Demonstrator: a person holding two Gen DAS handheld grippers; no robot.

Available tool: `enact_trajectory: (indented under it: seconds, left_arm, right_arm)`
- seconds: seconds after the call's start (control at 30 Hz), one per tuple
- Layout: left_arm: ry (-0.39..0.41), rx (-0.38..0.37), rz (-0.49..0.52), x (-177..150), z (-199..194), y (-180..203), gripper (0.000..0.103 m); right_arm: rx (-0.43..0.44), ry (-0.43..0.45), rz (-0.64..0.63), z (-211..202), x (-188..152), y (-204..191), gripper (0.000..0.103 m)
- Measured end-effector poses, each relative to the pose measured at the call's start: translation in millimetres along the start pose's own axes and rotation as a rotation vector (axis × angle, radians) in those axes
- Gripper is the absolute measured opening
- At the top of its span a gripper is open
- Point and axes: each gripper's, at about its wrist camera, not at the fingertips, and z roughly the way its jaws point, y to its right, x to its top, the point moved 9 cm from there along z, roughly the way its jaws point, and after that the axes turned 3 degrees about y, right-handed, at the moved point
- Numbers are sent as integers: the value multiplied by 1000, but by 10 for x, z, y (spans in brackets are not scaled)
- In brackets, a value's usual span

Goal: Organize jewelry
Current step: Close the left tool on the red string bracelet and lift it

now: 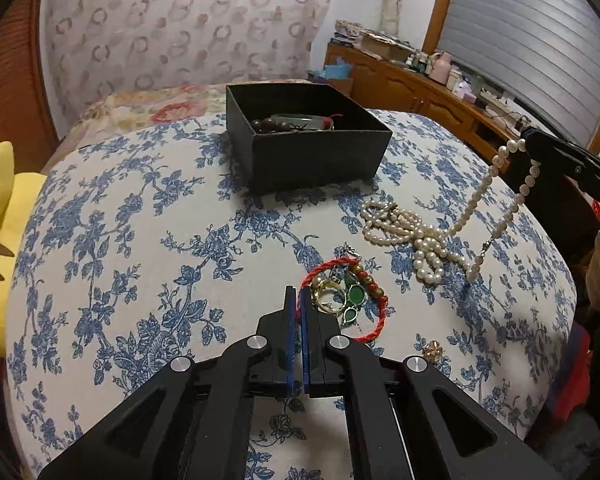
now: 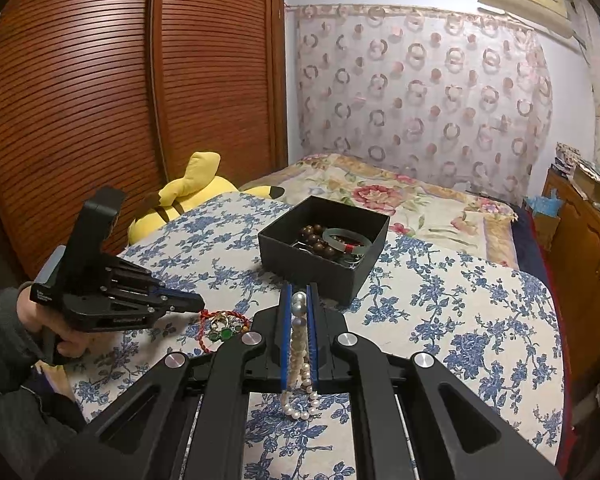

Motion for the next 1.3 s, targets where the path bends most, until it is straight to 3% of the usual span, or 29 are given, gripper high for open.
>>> enact_trajectory:
  seconds: [0.33, 0.7, 0.97, 1.3]
  left_arm:
    - [-26, -44, 18, 9, 99, 180, 0]
    - [-63, -1, 62, 8, 256, 195, 0]
    - [-49, 26, 120, 33, 321, 223, 0]
    - [12, 5, 53, 107, 144, 135, 0]
  right_arm:
    - [-2, -1, 1, 1, -5, -3, 8]
    - [-4, -2, 5, -8, -26, 39, 8]
    - [-5, -1, 3, -14, -31, 46, 8]
    - [-7, -6, 3, -18, -33, 49, 8]
